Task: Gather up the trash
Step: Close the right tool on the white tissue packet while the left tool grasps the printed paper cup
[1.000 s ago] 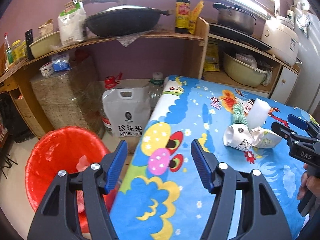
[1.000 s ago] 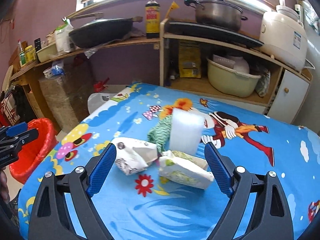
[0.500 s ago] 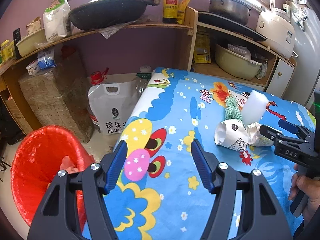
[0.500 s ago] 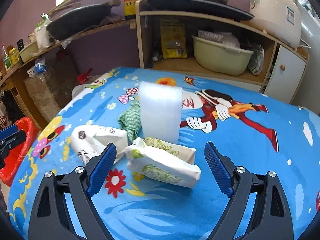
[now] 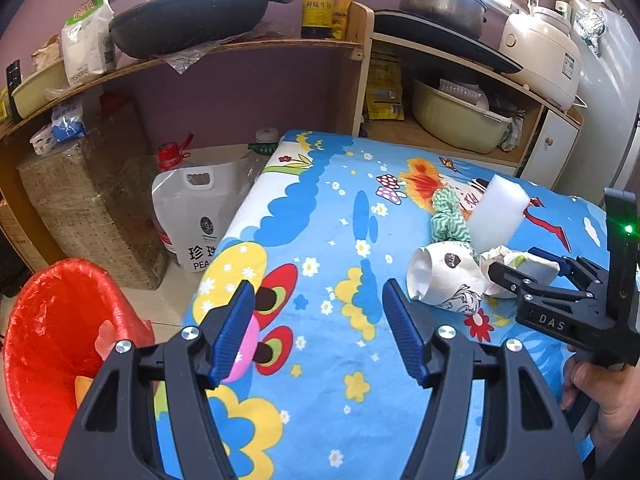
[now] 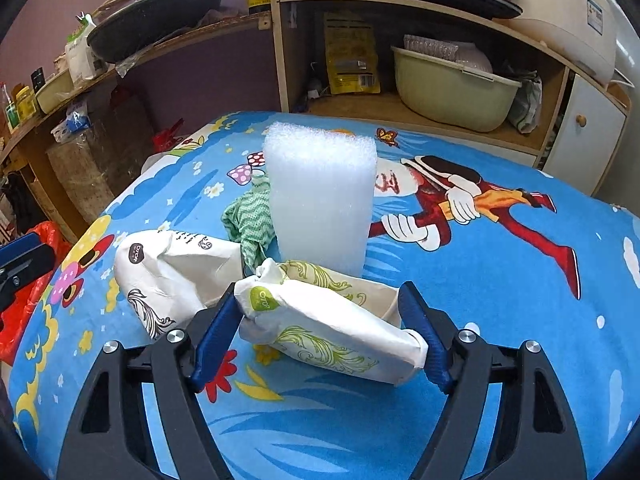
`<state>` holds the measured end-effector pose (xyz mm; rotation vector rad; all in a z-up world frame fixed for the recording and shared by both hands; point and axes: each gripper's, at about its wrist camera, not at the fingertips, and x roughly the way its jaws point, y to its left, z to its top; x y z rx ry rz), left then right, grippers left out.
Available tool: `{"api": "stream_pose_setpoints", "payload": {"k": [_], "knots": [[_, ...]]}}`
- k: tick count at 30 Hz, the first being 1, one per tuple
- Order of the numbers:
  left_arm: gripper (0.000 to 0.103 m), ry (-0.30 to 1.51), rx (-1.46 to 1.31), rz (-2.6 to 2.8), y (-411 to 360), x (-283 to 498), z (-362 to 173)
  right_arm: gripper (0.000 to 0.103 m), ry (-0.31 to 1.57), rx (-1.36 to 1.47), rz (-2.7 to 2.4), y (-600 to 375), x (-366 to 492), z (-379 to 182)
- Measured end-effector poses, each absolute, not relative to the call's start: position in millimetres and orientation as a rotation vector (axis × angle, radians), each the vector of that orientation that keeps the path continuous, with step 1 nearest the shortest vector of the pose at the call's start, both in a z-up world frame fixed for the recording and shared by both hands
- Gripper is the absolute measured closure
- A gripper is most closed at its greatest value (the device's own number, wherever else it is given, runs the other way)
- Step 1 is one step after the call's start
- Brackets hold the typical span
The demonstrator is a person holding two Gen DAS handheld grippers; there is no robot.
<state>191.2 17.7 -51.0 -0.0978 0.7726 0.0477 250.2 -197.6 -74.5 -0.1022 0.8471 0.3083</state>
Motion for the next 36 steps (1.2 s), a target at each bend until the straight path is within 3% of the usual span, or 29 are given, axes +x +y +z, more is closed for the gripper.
{"api": "stream_pose_setpoints", "payload": {"k": [36], "knots": [[0.035, 0.852, -0.122, -0.168, -65, 255, -68, 0.029, 0.803, -0.078, 0.295, -231, 229, -54]]}}
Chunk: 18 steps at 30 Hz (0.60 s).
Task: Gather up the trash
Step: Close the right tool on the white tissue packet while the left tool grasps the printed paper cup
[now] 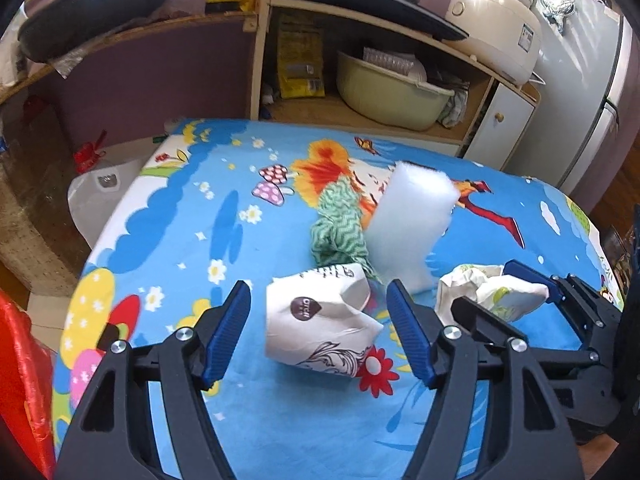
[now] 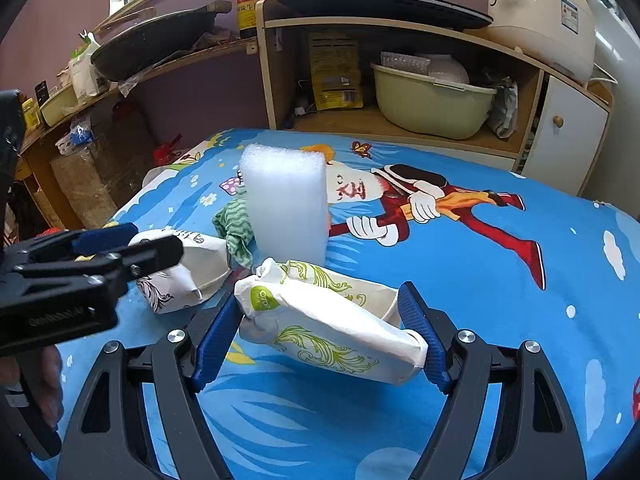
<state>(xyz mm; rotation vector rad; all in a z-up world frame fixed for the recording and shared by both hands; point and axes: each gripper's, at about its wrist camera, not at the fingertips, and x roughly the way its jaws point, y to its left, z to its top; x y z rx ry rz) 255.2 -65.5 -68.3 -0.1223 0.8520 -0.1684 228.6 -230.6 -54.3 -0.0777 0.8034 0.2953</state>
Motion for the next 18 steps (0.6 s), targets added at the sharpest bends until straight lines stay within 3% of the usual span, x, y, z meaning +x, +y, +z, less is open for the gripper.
{"api": "stream_pose_setpoints", "payload": {"k": [6, 8, 9, 18], "knots": [[0.033, 0.915, -0.141, -0.191, -62, 261, -85, 0.029, 0.804, -0.077, 0.294, -232, 229, -54], [0.039, 0.928, -0.126, -0.203, -61, 260, -89, 0.029, 0.803, -0.076, 0.292, -233, 228, -54], [0.049, 0.935, -0.125, -0.213, -62, 260, -90, 0.029, 0.802, -0.077, 0.291, -233, 228, -53], [0.056, 0.921, -0.082, -0.203, -58, 247, -85, 0.029, 0.801, -0.084, 0.298, -228, 226, -50]]}}
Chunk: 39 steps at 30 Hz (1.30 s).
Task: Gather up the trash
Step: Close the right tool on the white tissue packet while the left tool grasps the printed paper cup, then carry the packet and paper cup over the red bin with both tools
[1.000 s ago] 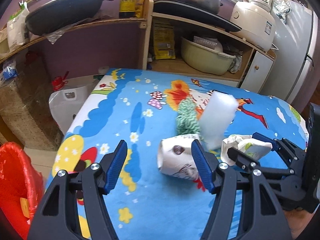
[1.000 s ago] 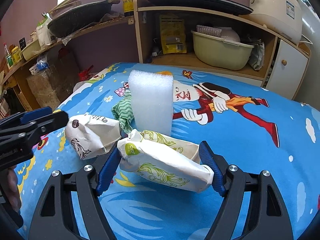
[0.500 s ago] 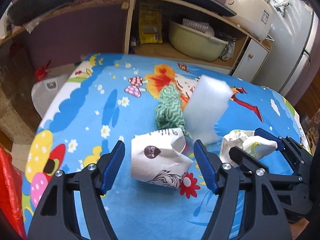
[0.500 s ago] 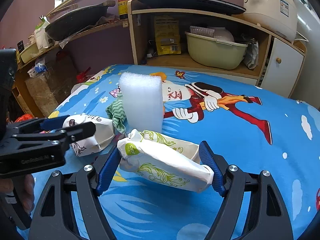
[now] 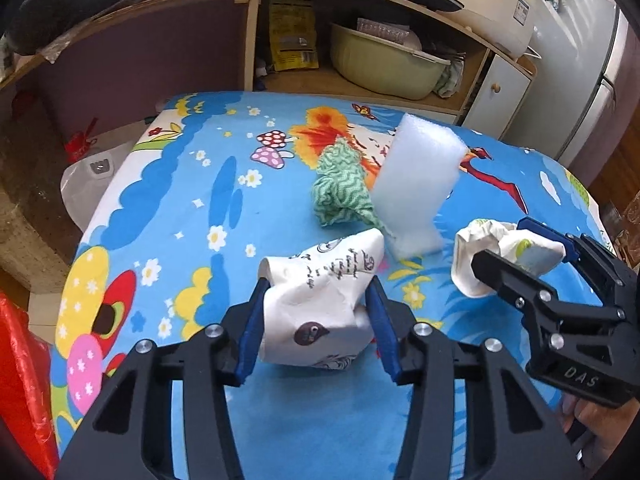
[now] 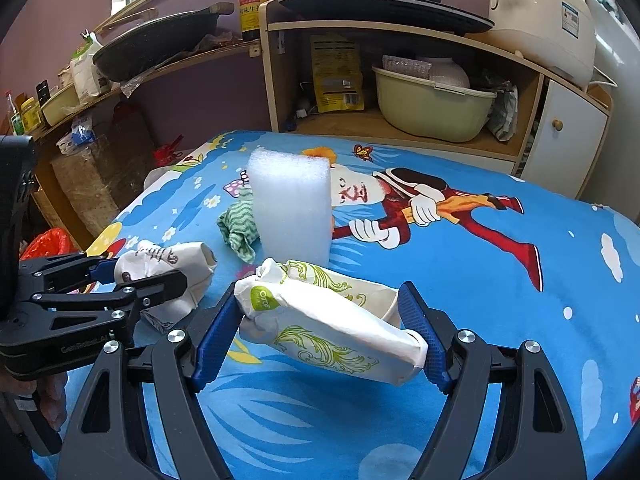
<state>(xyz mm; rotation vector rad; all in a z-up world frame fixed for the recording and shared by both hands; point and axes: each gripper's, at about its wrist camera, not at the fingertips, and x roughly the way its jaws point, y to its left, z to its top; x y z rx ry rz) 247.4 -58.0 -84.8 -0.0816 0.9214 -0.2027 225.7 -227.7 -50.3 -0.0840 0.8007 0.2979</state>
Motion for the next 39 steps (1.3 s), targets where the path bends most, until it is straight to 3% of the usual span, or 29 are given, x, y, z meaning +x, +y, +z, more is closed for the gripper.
{"api": "stream_pose_setpoints", "payload": {"k": [39], "knots": [[0.056, 0.780, -0.204, 0.071, 89, 133, -30, 0.029, 0.768, -0.143, 0.446, -107, 171, -5]]}}
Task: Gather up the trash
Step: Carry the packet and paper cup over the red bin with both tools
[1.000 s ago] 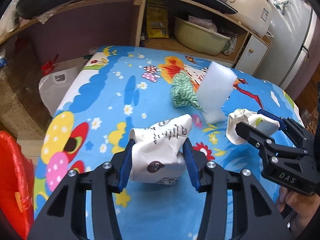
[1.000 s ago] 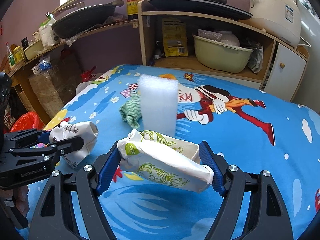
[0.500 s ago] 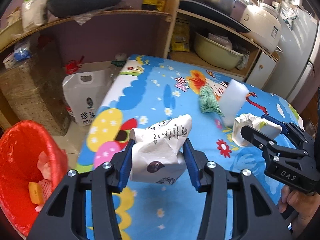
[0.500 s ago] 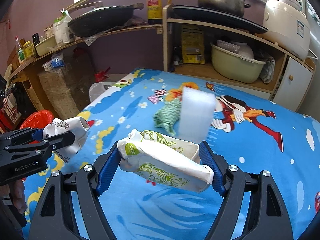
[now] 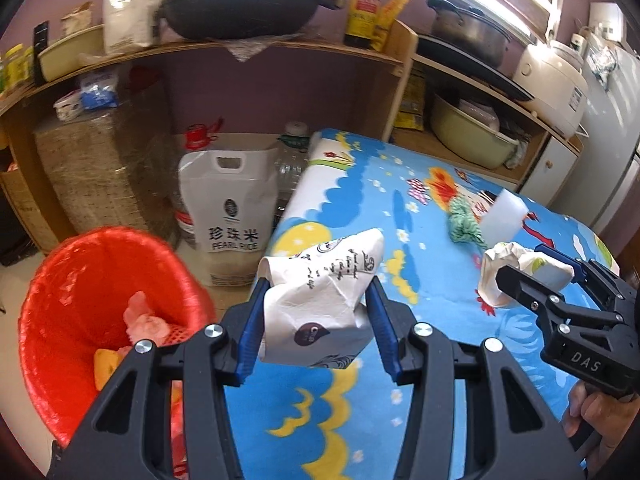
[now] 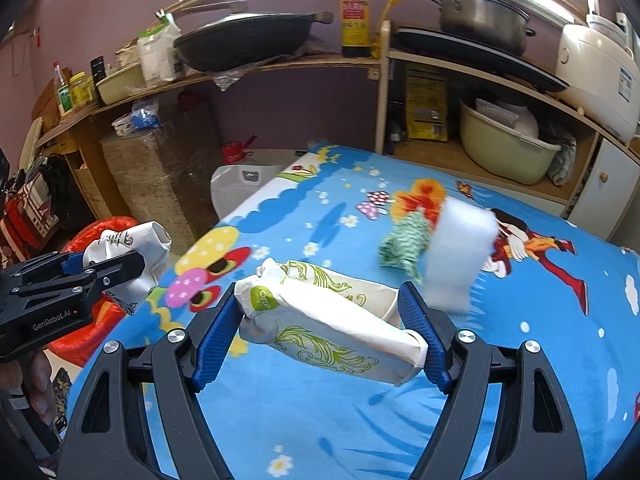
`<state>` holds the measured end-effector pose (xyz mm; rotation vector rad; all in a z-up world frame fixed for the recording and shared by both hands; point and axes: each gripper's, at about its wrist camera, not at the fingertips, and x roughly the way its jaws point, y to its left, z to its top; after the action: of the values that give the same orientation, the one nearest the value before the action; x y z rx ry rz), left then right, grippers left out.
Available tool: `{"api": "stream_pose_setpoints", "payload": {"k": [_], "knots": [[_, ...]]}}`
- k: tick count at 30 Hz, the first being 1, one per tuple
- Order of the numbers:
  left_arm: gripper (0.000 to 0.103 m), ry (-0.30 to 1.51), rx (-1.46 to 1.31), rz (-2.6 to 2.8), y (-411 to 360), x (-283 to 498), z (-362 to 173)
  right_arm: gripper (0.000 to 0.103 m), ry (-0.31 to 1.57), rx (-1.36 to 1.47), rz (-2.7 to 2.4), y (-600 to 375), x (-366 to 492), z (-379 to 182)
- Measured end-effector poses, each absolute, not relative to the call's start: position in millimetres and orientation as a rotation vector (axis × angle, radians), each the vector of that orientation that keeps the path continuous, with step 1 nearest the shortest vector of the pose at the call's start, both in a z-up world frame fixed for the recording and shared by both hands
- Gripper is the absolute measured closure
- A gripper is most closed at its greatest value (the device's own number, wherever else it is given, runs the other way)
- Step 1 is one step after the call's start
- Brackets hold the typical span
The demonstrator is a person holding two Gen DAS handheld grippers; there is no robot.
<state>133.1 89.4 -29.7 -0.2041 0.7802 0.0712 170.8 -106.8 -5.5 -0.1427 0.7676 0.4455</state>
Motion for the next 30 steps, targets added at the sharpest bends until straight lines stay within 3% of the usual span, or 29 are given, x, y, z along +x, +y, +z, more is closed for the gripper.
{"api": "stream_pose_setpoints", "payload": {"k": [30], "knots": [[0.056, 0.720, -0.321, 0.367, 257, 37, -17, 0.029, 0.752, -0.222, 0.654, 31, 137, 9]]}}
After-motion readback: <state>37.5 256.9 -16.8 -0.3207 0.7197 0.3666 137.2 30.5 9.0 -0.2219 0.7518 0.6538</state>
